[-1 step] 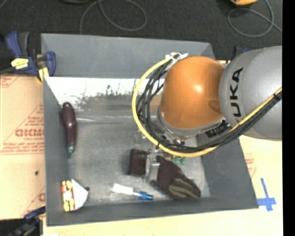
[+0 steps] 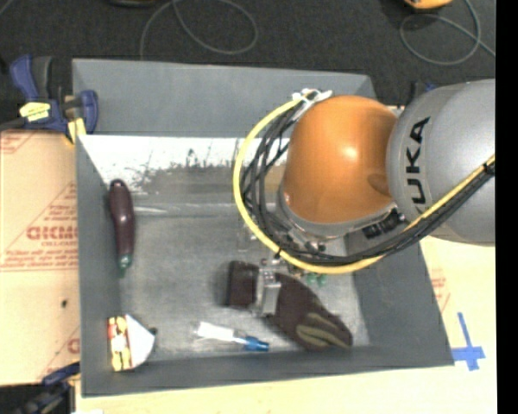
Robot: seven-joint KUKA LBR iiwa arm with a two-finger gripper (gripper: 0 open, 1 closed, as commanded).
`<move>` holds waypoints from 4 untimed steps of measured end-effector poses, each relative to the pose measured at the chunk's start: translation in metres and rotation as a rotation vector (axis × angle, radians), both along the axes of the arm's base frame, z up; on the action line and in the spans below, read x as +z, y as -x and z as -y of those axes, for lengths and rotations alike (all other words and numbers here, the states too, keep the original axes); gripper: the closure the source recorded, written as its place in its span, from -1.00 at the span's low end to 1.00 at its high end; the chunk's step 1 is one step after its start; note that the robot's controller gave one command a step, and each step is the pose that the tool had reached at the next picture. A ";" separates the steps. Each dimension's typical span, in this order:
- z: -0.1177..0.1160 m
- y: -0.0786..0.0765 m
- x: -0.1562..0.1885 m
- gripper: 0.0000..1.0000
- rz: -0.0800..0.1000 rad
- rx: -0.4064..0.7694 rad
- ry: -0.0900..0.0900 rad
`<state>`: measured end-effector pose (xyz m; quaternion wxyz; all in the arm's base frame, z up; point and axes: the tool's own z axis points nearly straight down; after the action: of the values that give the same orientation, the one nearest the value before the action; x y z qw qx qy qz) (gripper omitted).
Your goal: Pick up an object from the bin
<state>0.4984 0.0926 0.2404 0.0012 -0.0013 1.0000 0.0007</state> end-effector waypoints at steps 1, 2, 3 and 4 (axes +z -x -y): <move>0.022 -0.020 -0.044 -1.00 0.004 0.074 0.001; 0.021 -0.020 -0.104 -1.00 0.006 0.206 0.002; 0.017 -0.023 -0.134 -1.00 -0.001 0.068 0.000; 0.043 -0.049 -0.147 -1.00 0.008 -0.101 -0.003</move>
Offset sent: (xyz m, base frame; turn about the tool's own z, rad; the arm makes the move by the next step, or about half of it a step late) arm 0.0168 -0.0155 -0.1214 -0.2263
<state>0.5479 0.0501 0.0932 0.0051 0.0491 0.9988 0.0020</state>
